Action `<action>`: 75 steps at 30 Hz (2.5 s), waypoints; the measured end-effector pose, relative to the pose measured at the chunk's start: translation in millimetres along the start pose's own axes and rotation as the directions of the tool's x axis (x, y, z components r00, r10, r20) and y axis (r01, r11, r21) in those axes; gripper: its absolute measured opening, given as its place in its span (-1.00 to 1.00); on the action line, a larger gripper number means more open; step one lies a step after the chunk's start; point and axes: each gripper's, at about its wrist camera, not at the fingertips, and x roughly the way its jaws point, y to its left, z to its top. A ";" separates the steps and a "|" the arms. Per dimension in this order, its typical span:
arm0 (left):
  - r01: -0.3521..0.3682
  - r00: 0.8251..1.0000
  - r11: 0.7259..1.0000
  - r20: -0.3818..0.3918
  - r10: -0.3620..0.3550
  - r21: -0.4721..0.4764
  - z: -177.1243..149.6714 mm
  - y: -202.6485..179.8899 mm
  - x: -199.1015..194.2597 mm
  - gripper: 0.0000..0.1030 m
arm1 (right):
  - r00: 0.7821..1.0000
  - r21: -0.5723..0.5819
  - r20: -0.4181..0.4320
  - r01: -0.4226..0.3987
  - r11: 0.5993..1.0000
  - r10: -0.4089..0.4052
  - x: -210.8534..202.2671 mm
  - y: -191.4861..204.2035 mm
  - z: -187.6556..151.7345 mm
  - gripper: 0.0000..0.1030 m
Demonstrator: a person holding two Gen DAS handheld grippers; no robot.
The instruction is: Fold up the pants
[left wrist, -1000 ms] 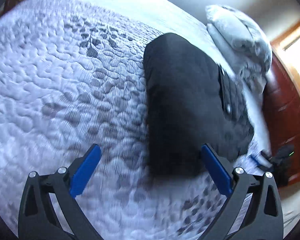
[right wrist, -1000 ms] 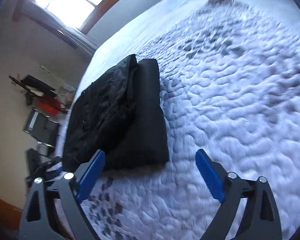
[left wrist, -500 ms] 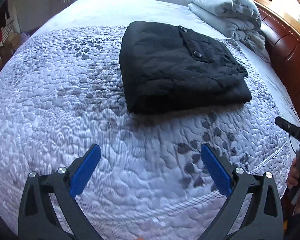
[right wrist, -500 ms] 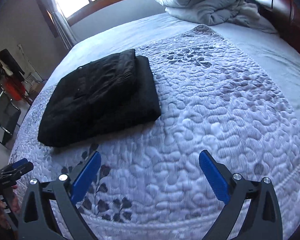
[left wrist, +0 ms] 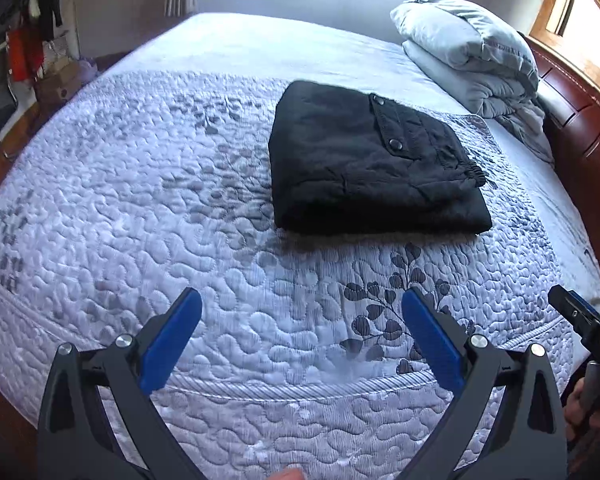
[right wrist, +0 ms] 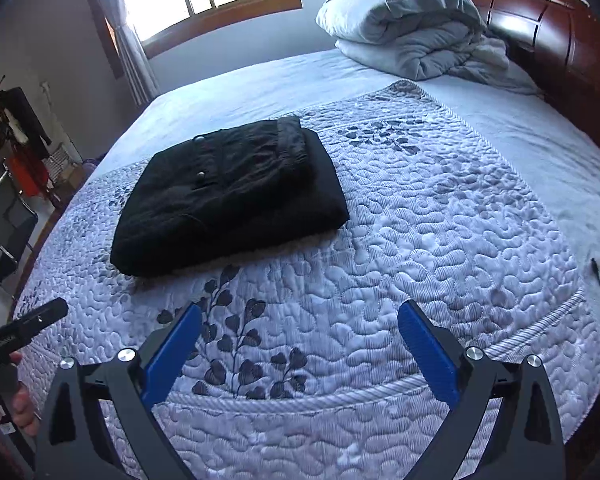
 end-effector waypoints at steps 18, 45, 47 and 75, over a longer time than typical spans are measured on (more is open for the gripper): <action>-0.091 0.982 0.993 0.173 0.078 0.072 7.7 -24.0 -71.6 0.94 | 0.996 -0.072 0.082 0.036 0.997 -0.030 -45.8 38.8 10.1 0.92; -0.091 0.983 0.988 0.173 0.069 0.126 25.8 -44.0 -56.5 0.94 | 0.997 -0.084 0.067 0.045 0.995 -0.039 -20.8 50.2 20.5 0.92; -0.095 0.983 0.988 0.168 0.074 0.124 25.2 -42.9 -54.5 0.94 | 0.996 -0.093 0.067 0.063 0.994 -0.057 -19.8 51.9 21.0 0.92; -0.125 0.987 0.984 0.116 0.111 0.128 14.7 -29.7 -31.0 0.94 | 0.995 -0.106 0.064 0.081 0.991 -0.075 -15.5 45.3 22.6 0.92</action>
